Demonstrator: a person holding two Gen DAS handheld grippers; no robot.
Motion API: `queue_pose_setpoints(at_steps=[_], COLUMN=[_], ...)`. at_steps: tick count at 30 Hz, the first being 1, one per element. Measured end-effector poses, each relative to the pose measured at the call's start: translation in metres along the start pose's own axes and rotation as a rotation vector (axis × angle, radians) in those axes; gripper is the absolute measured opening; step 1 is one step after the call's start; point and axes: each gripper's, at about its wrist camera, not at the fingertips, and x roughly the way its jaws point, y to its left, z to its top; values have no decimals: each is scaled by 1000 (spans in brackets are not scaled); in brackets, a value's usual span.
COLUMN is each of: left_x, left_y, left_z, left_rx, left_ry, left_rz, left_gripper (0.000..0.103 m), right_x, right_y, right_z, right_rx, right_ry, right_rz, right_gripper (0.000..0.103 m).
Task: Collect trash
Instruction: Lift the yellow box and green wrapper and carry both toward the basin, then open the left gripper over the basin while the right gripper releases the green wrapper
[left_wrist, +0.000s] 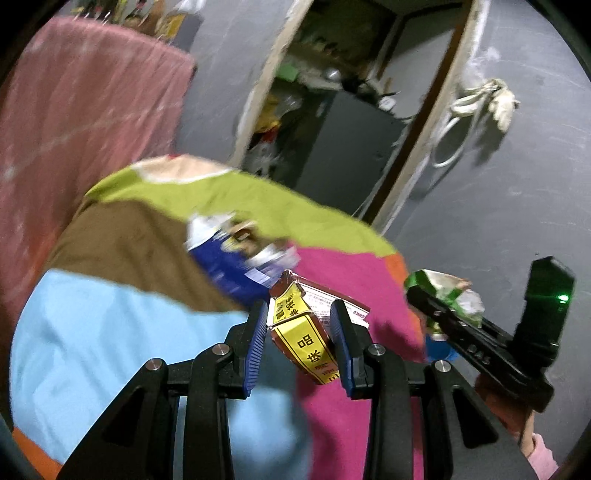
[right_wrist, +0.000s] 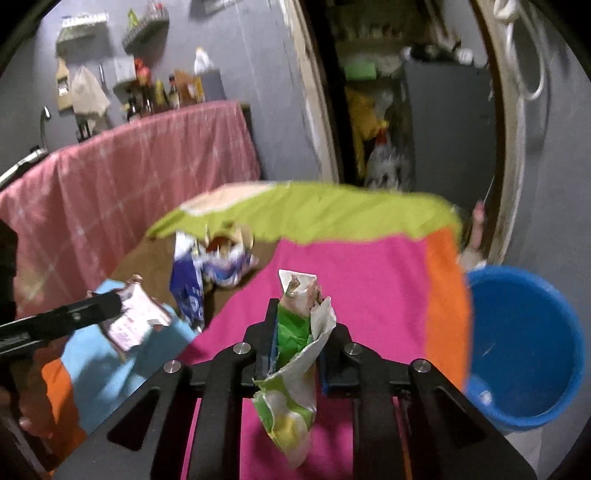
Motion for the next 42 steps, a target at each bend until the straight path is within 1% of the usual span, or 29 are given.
queue_pose_setpoints(at_steps=[5, 6, 9, 11, 14, 16, 20, 23, 26, 30, 34, 36, 38, 39, 42], left_x=[5, 6, 9, 13, 20, 24, 41, 54, 71, 94, 126, 148, 165, 176, 197], left_y=[-59, -72, -104, -125, -157, -173, -194, -202, -209, -215, -209, -207, -203, -201, -196], left_z=[16, 19, 28, 34, 39, 41, 43, 43, 43, 39, 39, 40, 42, 43, 43], left_rx=[102, 119, 164, 187, 225, 240, 236, 236, 244, 252, 239, 229, 212, 201, 164], left_ry=[-134, -166, -247, -301, -382, -423, -482, -505, -499, -453, -343, -252, -187, -141, -64], left_rz=[-74, -94, -132, -161, -186, -197, -221, -221, -207, -187, -186, -187, -192, -192, -200], left_gripper=[30, 30, 30, 30, 30, 30, 30, 30, 30, 30, 30, 30, 30, 30, 30], right_x=[-64, -72, -103, -125, -143, -154, -165, -168, -165, -154, -129, -113, -100, -91, -75], right_y=[-15, -17, -29, -38, -48, -58, -77, -91, -102, -118, -140, -153, -163, -169, -182], right_z=[28, 32, 47, 56, 64, 70, 75, 73, 68, 58, 44, 37, 30, 27, 19], right_rx=[-29, -36, -59, -85, -111, -123, -135, -121, -128, -107, -53, -21, 4, 20, 65], right_ry=[-174, -196, -285, -349, -412, -450, -507, -533, -536, -513, -448, -403, -362, -335, -283], right_rz=[-88, -105, -177, -247, -321, -367, -435, -458, -488, -501, -492, -483, -466, -461, -440], right_gripper=[14, 14, 14, 14, 14, 14, 14, 14, 14, 15, 15, 15, 16, 16, 19])
